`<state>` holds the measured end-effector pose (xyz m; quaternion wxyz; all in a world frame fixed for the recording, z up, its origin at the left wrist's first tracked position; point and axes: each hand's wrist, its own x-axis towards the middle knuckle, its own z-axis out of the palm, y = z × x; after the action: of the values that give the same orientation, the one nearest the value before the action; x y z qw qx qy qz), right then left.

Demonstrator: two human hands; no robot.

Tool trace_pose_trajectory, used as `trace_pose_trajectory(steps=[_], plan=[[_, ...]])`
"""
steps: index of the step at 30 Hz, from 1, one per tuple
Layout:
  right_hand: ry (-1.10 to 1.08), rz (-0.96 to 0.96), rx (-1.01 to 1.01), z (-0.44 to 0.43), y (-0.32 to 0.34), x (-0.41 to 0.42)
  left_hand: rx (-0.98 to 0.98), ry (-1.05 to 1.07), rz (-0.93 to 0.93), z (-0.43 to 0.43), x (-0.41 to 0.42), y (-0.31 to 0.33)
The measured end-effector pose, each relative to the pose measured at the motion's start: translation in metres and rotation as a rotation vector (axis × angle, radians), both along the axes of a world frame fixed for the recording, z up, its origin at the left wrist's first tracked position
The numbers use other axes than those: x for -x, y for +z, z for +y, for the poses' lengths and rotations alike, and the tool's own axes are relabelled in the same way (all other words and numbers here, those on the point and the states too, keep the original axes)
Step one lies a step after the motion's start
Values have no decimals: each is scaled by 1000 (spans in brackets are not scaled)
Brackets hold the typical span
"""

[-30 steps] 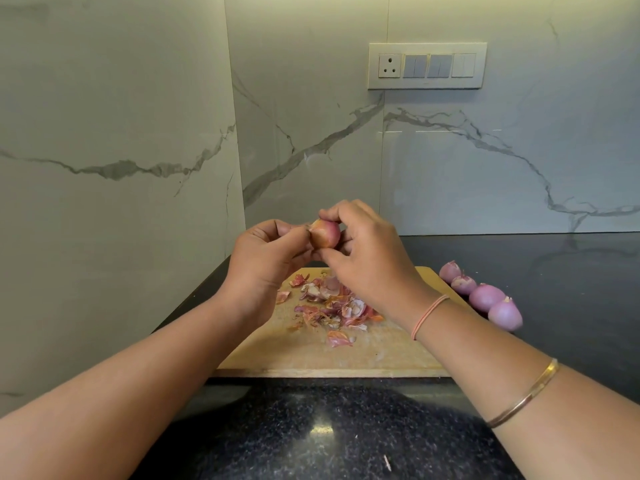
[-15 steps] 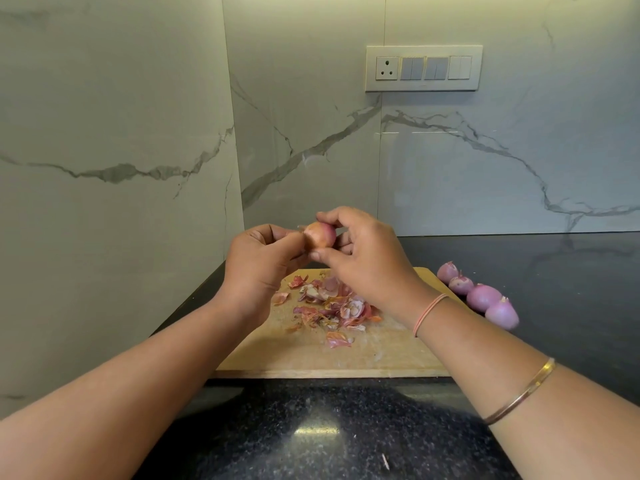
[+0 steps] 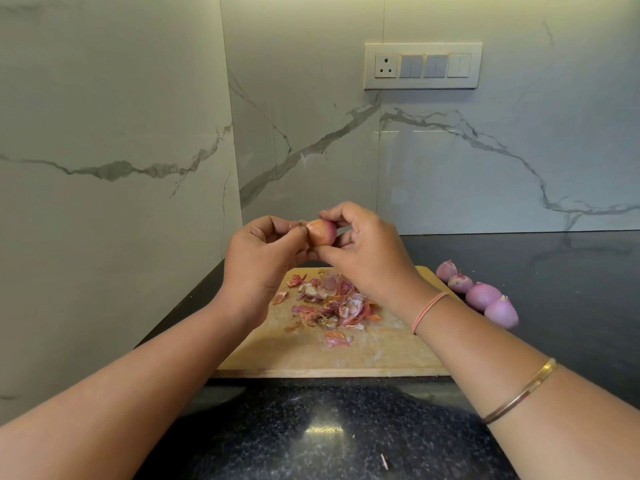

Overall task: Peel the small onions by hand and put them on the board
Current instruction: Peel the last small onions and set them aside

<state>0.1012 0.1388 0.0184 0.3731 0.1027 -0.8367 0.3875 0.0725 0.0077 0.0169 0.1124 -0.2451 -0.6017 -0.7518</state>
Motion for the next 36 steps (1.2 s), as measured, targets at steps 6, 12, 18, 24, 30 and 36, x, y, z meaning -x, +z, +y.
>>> trace_pose_trajectory(steps=[6, 12, 18, 24, 30, 36], plan=[[17, -16, -2, -4, 0, -2, 43, 102, 17, -1, 7, -1], [166, -101, 210, -3, 2, -3, 53, 103, 8, -3, 10, -1], [337, -188, 381, 0, 3, -5, 124, 121, -13, -7, 12, -2], [287, -171, 374, 2, 0, -2, 121, 108, 114, -4, 5, -2], [234, -154, 320, 2, 1, -4, 88, 43, 81, -2, 6, -2], [350, -219, 349, -1, 1, -5, 44, -70, -33, -4, 12, -3]])
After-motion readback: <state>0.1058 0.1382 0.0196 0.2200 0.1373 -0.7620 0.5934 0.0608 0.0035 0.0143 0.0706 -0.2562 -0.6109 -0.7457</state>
